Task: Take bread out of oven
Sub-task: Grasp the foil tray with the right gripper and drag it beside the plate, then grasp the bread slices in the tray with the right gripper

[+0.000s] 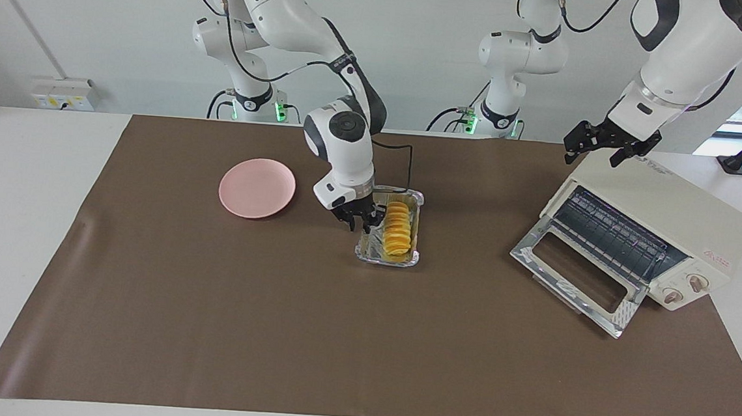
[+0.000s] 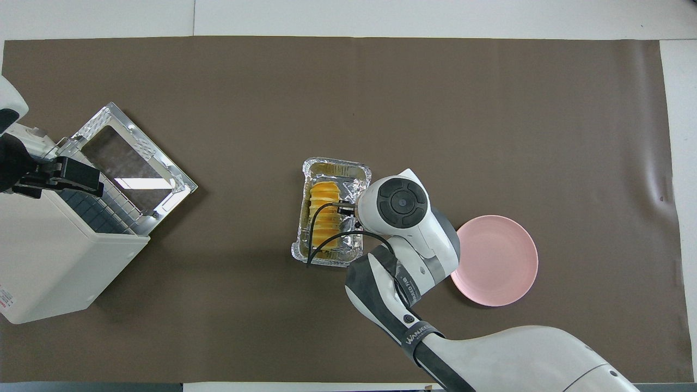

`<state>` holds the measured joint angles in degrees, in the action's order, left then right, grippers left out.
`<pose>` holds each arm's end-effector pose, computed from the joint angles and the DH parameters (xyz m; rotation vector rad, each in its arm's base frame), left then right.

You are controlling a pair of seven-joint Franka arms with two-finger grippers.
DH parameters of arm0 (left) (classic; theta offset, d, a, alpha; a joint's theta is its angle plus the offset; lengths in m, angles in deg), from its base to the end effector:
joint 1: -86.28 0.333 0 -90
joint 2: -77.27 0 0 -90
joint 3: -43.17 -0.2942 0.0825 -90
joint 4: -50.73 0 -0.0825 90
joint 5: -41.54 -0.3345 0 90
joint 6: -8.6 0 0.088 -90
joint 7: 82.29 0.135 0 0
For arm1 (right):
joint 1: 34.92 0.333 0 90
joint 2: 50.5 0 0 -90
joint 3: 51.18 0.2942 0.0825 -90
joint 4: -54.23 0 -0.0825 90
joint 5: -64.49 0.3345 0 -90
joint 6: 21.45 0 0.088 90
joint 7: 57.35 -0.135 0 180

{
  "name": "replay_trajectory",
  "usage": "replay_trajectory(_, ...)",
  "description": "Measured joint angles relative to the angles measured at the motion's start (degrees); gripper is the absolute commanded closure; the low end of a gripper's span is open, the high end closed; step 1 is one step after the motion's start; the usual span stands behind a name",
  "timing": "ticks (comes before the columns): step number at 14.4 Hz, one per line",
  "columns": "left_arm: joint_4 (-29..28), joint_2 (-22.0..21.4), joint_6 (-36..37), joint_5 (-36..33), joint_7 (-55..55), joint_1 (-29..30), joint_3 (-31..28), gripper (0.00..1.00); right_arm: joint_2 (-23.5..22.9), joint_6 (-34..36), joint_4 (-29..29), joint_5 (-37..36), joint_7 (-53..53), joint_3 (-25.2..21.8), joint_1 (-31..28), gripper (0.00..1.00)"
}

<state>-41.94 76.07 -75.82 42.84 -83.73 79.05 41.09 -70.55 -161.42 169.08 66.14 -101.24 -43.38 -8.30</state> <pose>0.4814 -0.0465 0.5580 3.1176 -0.1023 -0.1940 0.4738 0.3228 0.2785 -3.0181 0.2979 -0.0445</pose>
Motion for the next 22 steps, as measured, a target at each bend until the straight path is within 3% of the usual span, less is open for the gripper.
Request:
replay_trajectory(6, 0.0, 0.0, 0.0, 0.0, 0.0, 0.0, 0.0, 0.00, 0.6, 0.6, -1.2, 0.0, 1.5, -0.1, -1.9, 1.00)
replay_trajectory(9, 0.0, 0.0, 0.0, 0.0, 0.0, 0.0, 0.0, 0.00, 1.7, 2.9, -2.9, 1.0, 8.1, -0.2, -8.5, 1.00)
replay_trajectory(13, 0.0, 0.0, 0.0, 0.0, 0.0, 0.0, 0.0, 0.00, 3.5, 7.4, -4.3, 9.1, 26.2, -0.5, -20.8, 1.00)
replay_trajectory(16, 0.0, 0.0, 0.0, 0.0, 0.0, 0.0, 0.0, 0.00, 3.6, 8.6, -5.0, 10.3, 37.0, -0.6, -29.0, 1.00)
replay_trajectory(19, 0.0, 0.0, 0.0, 0.0, 0.0, 0.0, 0.0, 0.00, 3.0, 9.4, -4.4, 10.4, 45.6, -0.7, -34.2, 1.00)
replay_trajectory(22, 0.0, 0.0, 0.0, 0.0, 0.0, 0.0, 0.0, 0.00, 2.3, 9.3, -3.3, 10.4, 50.7, -0.7, -35.7, 1.00)
